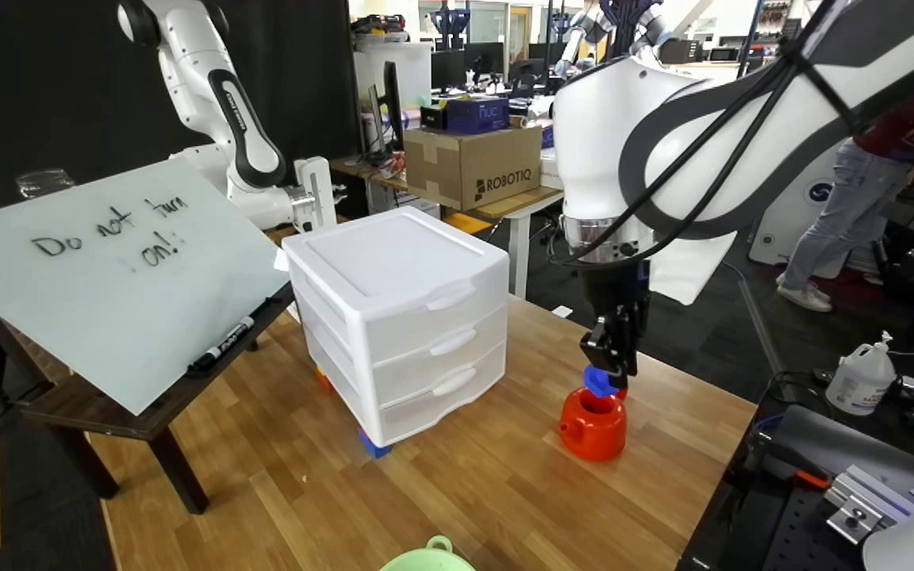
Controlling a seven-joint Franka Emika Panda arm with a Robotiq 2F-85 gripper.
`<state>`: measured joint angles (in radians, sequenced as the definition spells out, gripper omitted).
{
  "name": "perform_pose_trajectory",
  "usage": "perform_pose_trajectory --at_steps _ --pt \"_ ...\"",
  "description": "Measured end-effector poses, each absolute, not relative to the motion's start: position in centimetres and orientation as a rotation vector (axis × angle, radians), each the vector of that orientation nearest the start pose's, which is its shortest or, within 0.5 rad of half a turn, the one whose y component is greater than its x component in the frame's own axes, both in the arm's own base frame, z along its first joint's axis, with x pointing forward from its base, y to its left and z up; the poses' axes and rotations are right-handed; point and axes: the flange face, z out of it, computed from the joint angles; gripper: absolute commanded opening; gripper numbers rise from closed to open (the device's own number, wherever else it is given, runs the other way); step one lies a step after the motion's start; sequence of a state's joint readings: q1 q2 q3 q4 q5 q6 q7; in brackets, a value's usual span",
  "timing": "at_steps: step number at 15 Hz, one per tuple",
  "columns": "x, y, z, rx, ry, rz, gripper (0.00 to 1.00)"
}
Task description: Put the blue object in the orange tea pot and move the light-green bowl to the right
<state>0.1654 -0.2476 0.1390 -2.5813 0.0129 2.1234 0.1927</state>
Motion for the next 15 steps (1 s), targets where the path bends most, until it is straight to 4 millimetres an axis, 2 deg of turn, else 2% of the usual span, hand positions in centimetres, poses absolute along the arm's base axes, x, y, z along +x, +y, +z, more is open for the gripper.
perform_pose_trajectory --at_steps 1,10,11,15 --pt "38.01 11.54 32.98 -3.192 -0.132 0.315 0.26" --pt "37.53 11.08 33.04 -3.186 -0.104 0.281 0.26" --pt "37.53 11.08 33.04 -3.186 -0.103 0.281 0.06" --pt "37.55 11.07 33.00 -3.186 -0.103 0.282 0.06"
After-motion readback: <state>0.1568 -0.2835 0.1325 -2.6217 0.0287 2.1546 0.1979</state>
